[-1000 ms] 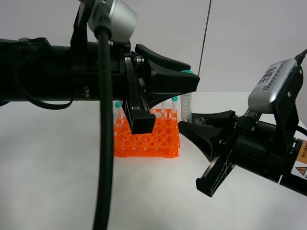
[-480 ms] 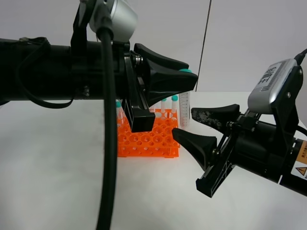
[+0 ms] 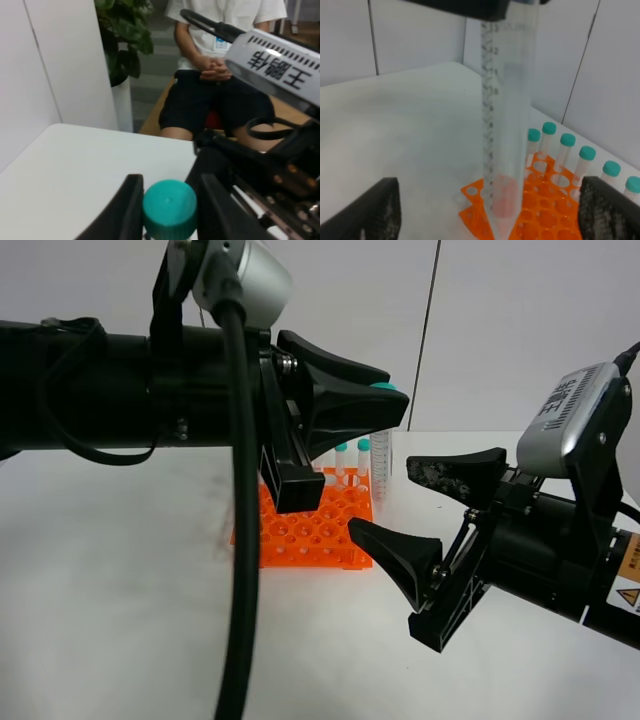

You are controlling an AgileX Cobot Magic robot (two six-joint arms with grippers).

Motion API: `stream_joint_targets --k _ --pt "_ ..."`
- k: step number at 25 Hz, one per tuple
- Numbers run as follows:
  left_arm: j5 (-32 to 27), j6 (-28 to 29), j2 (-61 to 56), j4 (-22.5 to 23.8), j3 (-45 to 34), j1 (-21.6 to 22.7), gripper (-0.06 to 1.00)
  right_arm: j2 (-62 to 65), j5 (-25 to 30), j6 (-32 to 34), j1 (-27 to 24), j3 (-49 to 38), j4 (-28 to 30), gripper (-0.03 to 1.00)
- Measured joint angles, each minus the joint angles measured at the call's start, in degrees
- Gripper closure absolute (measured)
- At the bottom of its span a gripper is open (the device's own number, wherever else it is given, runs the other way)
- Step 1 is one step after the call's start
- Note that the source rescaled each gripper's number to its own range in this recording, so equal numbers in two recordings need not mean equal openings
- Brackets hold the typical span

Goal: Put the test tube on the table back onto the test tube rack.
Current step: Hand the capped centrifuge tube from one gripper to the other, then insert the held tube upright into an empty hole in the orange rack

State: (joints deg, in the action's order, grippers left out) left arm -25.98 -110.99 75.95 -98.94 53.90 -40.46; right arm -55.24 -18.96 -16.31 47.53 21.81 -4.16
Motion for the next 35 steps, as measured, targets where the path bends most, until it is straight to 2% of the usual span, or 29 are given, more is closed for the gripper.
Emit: stream_joint_targets --k 9,20,23,35 --pt "4.6 -2.1 0.0 0.0 0.0 0.0 0.94 0.0 2.3 0.0 0.0 0.0 -0.9 -0.01" --pt "5.7 -3.5 0.0 0.0 0.0 0.0 0.94 0.0 4.2 -0.1 0.0 0.0 -1.4 -0.01" --pt "5.7 -3.5 0.0 0.0 0.0 0.0 0.94 0.0 7.3 -0.2 0.0 0.0 -2.3 -0.01" --pt "5.7 -3.5 0.0 0.0 0.0 0.0 0.94 0.0 26.7 0.6 0.0 0.0 -3.6 -0.03"
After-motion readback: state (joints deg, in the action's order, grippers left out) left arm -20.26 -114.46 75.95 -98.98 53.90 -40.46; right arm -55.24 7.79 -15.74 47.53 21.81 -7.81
